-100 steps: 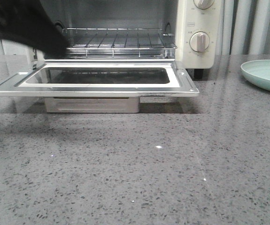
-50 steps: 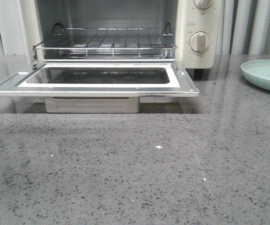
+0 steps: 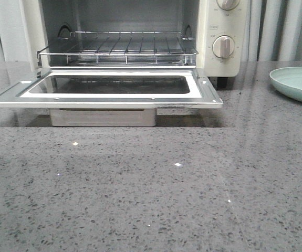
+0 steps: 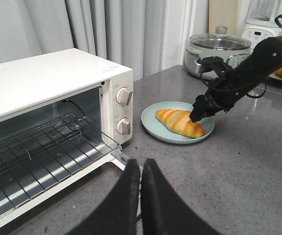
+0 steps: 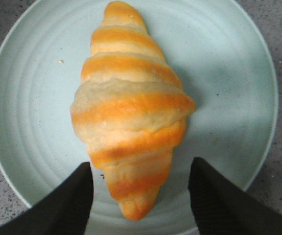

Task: Put bread in oven
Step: 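Lower the right gripper onto the croissant on the blue plate and grasp it, then carry the croissant with the right gripper into the oven above the rack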

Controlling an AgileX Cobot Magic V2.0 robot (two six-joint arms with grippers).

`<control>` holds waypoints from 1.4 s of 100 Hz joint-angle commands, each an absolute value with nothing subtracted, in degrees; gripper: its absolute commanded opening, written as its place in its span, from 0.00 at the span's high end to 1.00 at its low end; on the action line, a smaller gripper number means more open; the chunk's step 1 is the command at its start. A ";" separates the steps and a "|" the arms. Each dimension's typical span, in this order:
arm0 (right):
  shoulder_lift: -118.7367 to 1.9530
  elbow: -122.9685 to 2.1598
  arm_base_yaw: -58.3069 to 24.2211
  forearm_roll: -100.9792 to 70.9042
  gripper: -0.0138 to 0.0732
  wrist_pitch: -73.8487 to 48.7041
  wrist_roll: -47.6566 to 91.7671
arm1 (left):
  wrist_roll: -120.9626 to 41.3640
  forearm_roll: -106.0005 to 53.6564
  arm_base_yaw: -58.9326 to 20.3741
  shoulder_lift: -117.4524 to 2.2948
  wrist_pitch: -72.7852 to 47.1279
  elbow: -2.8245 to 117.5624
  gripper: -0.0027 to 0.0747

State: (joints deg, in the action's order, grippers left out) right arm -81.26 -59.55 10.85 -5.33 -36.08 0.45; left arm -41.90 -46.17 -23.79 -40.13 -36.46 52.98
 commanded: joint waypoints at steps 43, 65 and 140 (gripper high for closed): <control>-86.90 -61.61 8.38 -4.24 0.65 -34.82 0.78 | -41.63 -49.36 -23.73 -40.03 -33.48 54.83 0.99; -86.25 -61.84 8.38 -3.16 0.92 -32.41 0.78 | -41.63 -50.09 -23.73 -40.03 -33.48 54.83 0.99; -70.95 -80.29 -26.22 -1.21 0.92 -39.83 5.78 | -41.63 -50.09 -23.73 -40.03 -25.37 54.83 0.99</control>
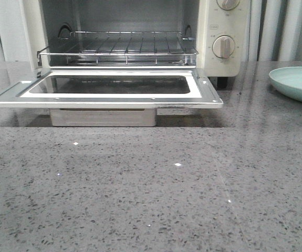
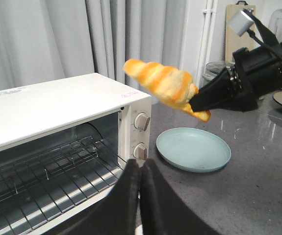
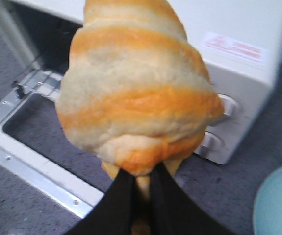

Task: Put bread in oven
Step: 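Carry the croissant with the right gripper into the oven above the rack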

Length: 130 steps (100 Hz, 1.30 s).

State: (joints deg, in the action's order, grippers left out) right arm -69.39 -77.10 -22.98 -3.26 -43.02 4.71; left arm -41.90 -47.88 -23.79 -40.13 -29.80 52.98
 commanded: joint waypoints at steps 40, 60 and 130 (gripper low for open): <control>-87.30 -88.95 -30.02 0.00 0.92 -43.47 7.25 | -41.63 -50.09 -23.73 -40.03 -25.85 54.83 0.99; -94.53 -95.16 -30.02 0.00 0.92 -42.99 7.25 | -41.63 -50.09 -23.73 -40.03 -26.40 54.83 0.99; -104.11 -102.06 -29.92 7.17 0.46 -35.86 1.26 | -41.63 -50.09 -23.73 -40.03 -28.26 54.83 0.99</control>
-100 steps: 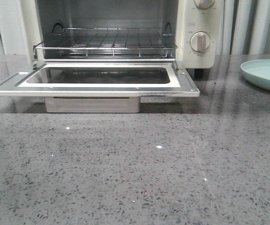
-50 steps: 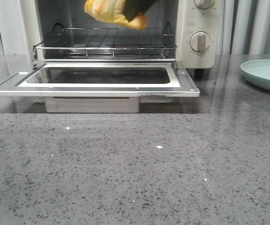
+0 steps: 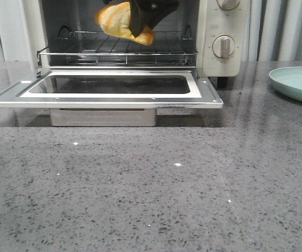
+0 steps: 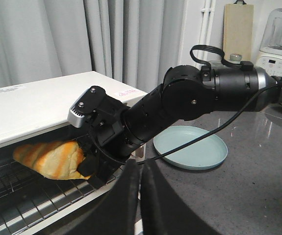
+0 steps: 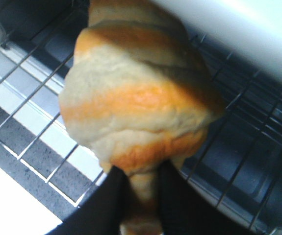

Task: Put bread in oven
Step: 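Carry the croissant with the right gripper into the oven above the rack, then lower the croissant onto the wire rack and open the right gripper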

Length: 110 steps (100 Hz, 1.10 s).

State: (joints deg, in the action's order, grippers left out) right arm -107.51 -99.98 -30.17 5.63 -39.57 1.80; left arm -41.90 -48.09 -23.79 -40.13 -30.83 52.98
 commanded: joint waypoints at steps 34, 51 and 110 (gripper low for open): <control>-101.51 -102.06 -30.03 3.33 0.26 -42.56 1.26 | -41.63 -47.41 -23.73 -39.93 -27.14 54.83 0.99; -97.90 -101.01 -31.21 0.00 0.50 -54.63 1.26 | -41.41 -46.52 -23.73 -37.64 -25.92 54.35 0.99; -33.79 -46.17 -29.58 10.25 0.90 -25.45 1.26 | -35.42 -40.56 -23.73 -14.11 -3.24 23.90 0.99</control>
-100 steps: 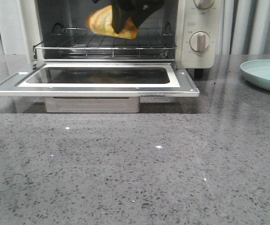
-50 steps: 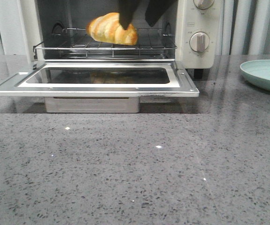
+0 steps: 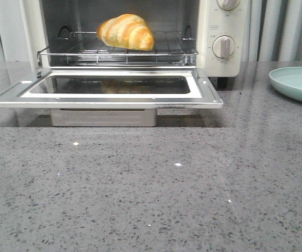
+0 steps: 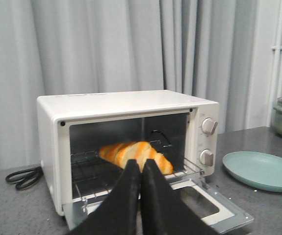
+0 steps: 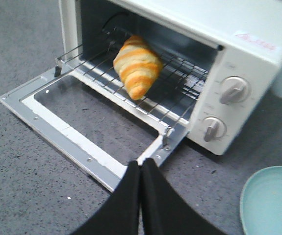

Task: Put bread in oven

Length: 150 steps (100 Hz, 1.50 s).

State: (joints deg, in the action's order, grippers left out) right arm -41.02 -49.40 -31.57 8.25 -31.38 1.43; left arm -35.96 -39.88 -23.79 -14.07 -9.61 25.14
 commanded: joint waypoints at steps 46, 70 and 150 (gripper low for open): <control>-7.13 -34.34 -26.26 15.90 0.90 -19.90 1.26 | -35.42 -41.45 -23.73 -14.11 -5.03 21.31 0.99; -6.24 -33.91 -26.26 15.90 0.90 -23.84 1.26 | -35.42 -41.45 -23.73 -14.11 -5.03 21.31 0.99; -6.24 -33.91 -26.26 15.90 0.90 -23.84 1.26 | -13.83 -15.48 -14.51 -2.67 -3.95 8.11 0.99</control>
State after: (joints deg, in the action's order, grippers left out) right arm -5.51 -32.61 -26.71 14.79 -27.61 1.34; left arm -27.11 -26.58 -18.03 -5.19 -7.41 11.02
